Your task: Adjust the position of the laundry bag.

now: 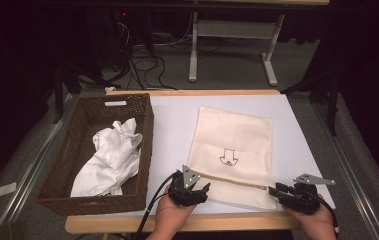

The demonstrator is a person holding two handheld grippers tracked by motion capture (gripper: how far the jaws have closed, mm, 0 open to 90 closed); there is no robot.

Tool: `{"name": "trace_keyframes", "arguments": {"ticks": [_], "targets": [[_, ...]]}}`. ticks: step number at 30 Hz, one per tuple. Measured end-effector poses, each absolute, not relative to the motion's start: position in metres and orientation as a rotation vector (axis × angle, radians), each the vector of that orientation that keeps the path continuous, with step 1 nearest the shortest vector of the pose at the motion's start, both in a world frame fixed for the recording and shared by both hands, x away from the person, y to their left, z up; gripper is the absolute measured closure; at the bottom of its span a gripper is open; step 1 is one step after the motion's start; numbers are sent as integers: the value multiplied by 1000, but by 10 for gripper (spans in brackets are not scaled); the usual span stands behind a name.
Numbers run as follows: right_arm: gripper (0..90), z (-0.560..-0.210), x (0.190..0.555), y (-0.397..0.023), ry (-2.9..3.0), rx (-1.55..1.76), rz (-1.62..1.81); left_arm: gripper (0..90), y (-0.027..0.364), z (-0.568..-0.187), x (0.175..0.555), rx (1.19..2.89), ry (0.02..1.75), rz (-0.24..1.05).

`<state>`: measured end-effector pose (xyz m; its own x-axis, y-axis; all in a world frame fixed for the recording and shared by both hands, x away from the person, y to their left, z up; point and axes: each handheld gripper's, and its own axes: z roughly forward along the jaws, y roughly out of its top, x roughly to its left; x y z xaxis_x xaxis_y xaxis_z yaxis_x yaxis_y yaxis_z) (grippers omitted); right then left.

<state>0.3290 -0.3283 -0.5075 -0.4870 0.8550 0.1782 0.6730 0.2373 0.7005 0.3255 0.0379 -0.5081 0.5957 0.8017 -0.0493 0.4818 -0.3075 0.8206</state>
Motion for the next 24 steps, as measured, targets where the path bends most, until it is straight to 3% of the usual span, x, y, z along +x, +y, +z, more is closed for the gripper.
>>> {"name": "trace_keyframes", "arguments": {"ticks": [17, 24], "targets": [[810, -507, 328, -323, 2301, 1419, 1070, 300, 37, -509, 326, 1979, 1020, 469], [828, -504, 328, -321, 2301, 1385, 1067, 301, 38, -509, 326, 1976, 1020, 464]]}}
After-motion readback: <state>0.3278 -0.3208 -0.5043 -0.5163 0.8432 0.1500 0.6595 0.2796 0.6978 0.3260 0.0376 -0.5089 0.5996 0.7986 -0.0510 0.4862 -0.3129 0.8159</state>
